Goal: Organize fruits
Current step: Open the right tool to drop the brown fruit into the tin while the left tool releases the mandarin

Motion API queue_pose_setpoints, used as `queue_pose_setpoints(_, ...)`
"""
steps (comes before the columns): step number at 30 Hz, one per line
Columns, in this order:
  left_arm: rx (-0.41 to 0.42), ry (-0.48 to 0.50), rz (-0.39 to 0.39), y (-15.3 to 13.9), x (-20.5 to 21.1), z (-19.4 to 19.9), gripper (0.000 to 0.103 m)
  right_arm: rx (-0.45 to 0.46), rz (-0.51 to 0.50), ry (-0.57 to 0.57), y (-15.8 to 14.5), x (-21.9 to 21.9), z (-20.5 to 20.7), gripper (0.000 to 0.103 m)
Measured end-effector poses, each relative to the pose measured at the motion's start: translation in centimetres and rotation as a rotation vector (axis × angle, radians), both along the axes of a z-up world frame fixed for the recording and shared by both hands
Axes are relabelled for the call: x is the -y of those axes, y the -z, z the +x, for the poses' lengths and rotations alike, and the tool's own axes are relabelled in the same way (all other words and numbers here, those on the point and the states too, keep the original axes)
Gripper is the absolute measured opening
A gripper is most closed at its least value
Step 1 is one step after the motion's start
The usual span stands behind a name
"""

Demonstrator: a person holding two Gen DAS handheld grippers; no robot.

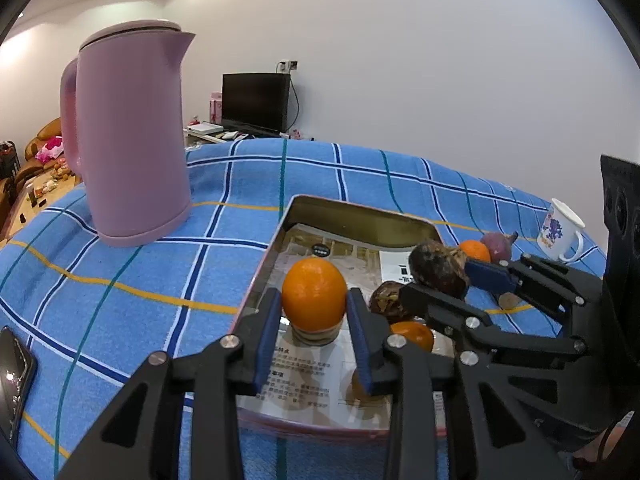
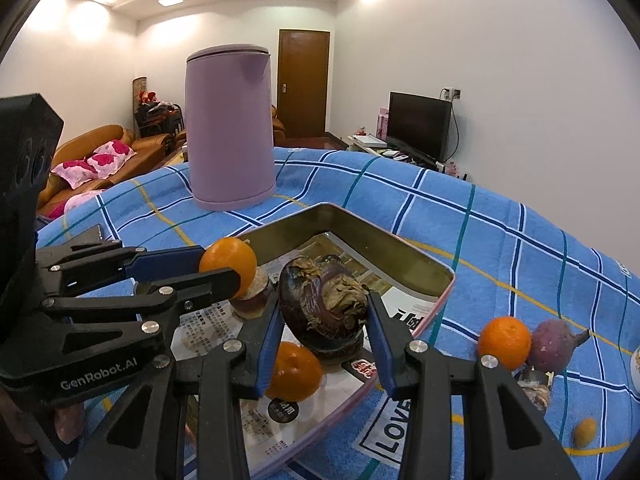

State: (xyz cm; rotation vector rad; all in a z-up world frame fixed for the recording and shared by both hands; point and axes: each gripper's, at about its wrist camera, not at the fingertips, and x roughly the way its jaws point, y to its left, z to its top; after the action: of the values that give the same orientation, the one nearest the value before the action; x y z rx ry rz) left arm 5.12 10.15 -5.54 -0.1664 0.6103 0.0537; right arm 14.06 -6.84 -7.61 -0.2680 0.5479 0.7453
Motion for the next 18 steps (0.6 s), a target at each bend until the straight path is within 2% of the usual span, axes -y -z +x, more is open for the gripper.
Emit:
queue_pose_setpoints(5,0.004,-0.010,0.019,-0.1,0.2,-0.1,0.038,-0.018,0.007,-0.011,0.0,0.2,0.1,0.044)
queue_pose_setpoints(9,0.005,-0.016,0.018,-0.1,0.2,-0.2,0.040,-0.019,0.023,-0.002,-0.1,0.6,0.2,0.050)
queue_pose_setpoints(15,0.012,-0.043,0.025,-0.2,0.2,-0.6,0.055,0.001,0.048,0.001,-0.3,1.3,-0.2,0.052)
queue_pose_setpoints(18,0.015,-0.052,0.027,-0.4,0.3,-0.8,0.063,0.010,0.063,0.021,-0.5,2.0,-0.3,0.057)
